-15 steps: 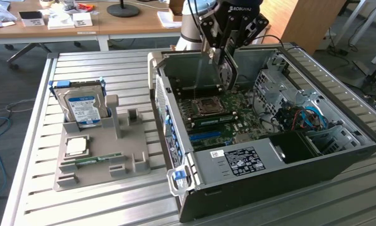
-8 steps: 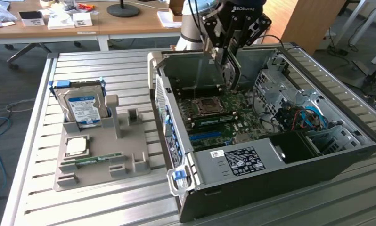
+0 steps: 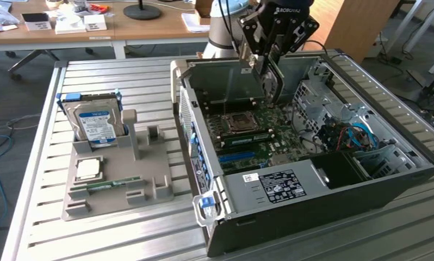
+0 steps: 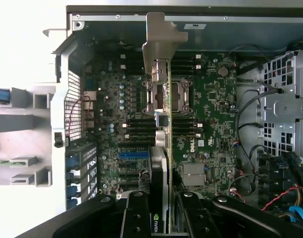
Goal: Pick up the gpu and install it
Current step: 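Pick up the gpu and move the gpu toward the slot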
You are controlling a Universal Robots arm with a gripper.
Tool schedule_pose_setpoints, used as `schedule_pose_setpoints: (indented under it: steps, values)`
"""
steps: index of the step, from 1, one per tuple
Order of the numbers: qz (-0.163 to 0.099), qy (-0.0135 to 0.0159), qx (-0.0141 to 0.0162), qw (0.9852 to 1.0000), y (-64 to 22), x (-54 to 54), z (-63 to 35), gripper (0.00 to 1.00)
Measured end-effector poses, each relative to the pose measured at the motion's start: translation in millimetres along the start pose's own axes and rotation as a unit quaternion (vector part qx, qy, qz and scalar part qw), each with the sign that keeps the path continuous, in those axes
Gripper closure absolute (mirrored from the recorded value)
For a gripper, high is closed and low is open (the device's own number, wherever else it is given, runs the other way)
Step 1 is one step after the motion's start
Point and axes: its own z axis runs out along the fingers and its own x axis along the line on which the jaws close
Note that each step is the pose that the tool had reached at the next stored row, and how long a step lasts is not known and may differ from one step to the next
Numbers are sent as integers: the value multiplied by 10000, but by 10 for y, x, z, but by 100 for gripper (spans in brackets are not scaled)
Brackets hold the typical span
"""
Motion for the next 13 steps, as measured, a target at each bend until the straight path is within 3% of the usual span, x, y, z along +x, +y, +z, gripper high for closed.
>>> schedule_pose_setpoints:
  steps: [13]
  values:
    - [0, 0, -2, 10000, 11, -248, 6, 73]
